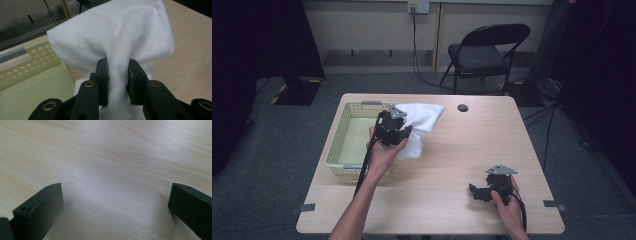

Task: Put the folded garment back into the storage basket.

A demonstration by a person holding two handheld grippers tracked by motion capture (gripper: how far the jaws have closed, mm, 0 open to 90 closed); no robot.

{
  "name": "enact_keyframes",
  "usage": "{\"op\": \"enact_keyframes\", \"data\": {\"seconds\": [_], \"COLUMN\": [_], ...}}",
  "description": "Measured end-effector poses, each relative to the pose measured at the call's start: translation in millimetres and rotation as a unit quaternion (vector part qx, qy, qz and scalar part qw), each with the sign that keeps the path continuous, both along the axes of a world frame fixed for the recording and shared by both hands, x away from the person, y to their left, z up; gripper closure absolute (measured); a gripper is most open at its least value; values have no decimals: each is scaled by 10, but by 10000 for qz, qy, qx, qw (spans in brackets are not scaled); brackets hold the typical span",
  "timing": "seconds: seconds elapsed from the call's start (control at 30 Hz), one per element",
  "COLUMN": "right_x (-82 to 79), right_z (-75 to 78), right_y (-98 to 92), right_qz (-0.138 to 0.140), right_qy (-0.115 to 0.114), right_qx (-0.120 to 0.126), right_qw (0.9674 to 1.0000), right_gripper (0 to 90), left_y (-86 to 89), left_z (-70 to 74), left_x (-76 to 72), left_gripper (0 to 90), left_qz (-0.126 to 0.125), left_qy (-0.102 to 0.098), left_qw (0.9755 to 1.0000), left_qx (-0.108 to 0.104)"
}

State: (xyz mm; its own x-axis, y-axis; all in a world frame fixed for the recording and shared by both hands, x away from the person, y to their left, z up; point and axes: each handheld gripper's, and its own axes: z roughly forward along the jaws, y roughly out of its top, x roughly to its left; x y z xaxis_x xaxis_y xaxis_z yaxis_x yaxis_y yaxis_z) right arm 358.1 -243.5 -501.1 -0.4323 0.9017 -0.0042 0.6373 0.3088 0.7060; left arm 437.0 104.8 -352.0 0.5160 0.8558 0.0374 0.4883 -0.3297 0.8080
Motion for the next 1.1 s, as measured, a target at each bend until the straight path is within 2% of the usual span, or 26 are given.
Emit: {"op": "enact_keyframes", "data": {"seconds": [0.13, 0.23, 0.33, 0.5, 0.67, 0.9, 1.1], "right_x": [0, 0, 1, 1, 1, 2, 2], "right_z": [0, 0, -1, 0, 0, 0, 0], "right_y": [0, 0, -1, 1, 1, 2, 3], "right_qz": [-1, 2, 8, -2, -2, -5, -5], "right_qy": [-1, 0, -5, 1, 1, 4, 5], "right_qx": [0, -4, -8, -2, -2, 0, 1], "right_qw": [10000, 10000, 10000, 10000, 10000, 10000, 10000], "right_gripper": [0, 0, 0, 0, 0, 0, 0], "left_y": [71, 94, 163, 214, 353, 499, 659], "left_z": [10, 15, 22, 0, 6, 20, 7], "left_x": [8, 25, 38, 12, -29, -5, -10], "left_gripper": [737, 737, 737, 737, 737, 736, 737], "left_qz": [90, 123, 210, 343, 417, 564, 810], "left_qy": [-4, 4, 0, -20, -53, -34, -46], "left_qw": [10000, 9999, 9998, 9993, 9990, 9983, 9966], "left_qx": [-16, 49, -15, 165, 168, 168, 156]}}
